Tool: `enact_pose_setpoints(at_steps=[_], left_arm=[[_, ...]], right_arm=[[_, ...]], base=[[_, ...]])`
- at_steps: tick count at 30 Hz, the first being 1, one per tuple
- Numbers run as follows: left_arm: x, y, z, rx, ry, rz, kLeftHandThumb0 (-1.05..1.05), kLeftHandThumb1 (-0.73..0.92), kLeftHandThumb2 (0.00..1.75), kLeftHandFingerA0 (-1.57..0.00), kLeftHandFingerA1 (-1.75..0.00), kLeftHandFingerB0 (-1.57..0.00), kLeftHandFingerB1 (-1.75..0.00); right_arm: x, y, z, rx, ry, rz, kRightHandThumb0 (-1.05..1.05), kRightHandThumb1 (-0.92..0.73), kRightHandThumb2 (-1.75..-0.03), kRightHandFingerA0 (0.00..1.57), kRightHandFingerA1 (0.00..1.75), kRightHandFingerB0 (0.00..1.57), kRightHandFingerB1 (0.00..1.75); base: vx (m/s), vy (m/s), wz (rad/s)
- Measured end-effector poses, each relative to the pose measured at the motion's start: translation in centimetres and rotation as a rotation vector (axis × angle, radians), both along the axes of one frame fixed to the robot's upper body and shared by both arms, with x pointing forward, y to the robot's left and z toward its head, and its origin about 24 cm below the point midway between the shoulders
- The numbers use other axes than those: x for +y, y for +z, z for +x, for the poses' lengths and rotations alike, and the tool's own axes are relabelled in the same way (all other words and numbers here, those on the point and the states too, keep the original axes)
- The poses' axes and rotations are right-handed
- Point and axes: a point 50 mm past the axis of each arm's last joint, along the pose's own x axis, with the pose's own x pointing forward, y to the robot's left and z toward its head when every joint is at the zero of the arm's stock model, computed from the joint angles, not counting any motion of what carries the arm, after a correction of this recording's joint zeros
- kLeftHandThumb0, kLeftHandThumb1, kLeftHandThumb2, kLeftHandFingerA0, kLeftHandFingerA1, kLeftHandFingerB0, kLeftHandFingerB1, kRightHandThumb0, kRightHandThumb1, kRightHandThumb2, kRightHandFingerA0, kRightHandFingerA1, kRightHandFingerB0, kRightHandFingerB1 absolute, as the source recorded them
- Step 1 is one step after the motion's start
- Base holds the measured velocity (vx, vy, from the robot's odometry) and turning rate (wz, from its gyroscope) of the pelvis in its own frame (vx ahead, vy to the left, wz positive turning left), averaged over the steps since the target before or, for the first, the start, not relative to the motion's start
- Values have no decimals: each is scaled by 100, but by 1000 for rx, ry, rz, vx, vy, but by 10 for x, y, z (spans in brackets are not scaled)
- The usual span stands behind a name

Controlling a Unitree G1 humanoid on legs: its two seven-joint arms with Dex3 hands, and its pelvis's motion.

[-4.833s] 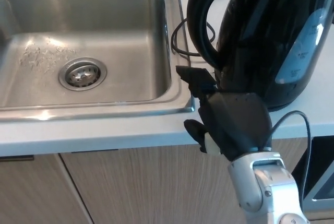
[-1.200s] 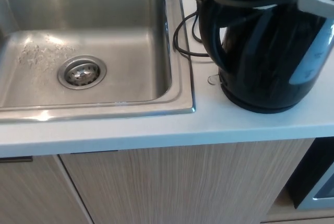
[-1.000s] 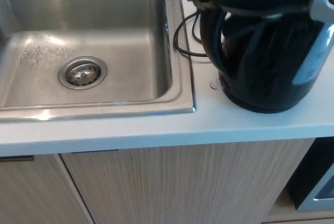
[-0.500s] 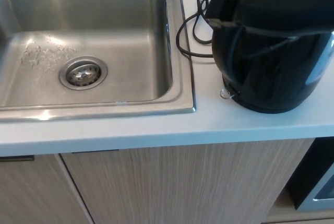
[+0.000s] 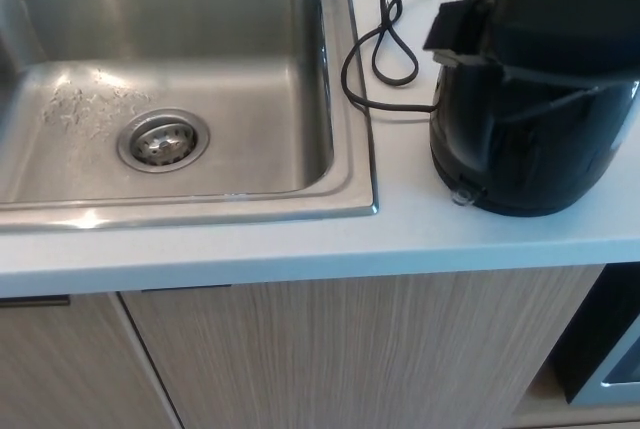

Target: Pick up a kettle using the right hand on left side of the counter and then walk right towards the kettl base and turn on the kettle

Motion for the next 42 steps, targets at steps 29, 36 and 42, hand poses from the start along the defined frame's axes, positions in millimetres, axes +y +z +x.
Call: enact_pose_setpoints(at_steps=[29, 36, 42], left_arm=[[2, -7, 0, 47, -3, -9, -8, 47, 114, -112, -106, -99, -96], [-1, -3, -5, 43, 4, -3, -9, 48, 113, -112, -108, -99, -96], [-1, -2, -4, 32, 4, 1, -9, 48, 113, -111, -108, -99, -97]], right_arm=[[32, -44, -81, 158, 264, 138, -90, -59, -92, 0, 23, 0, 11], [45, -58, -115, 296, 392, 347, -60, -66, -60, 57, 76, 29, 43], [39, -78, -130, 448, 386, 567, -55, -44, -82, 128, 130, 39, 59]], base=[[0, 0, 0], [0, 0, 0], [0, 0, 0]])
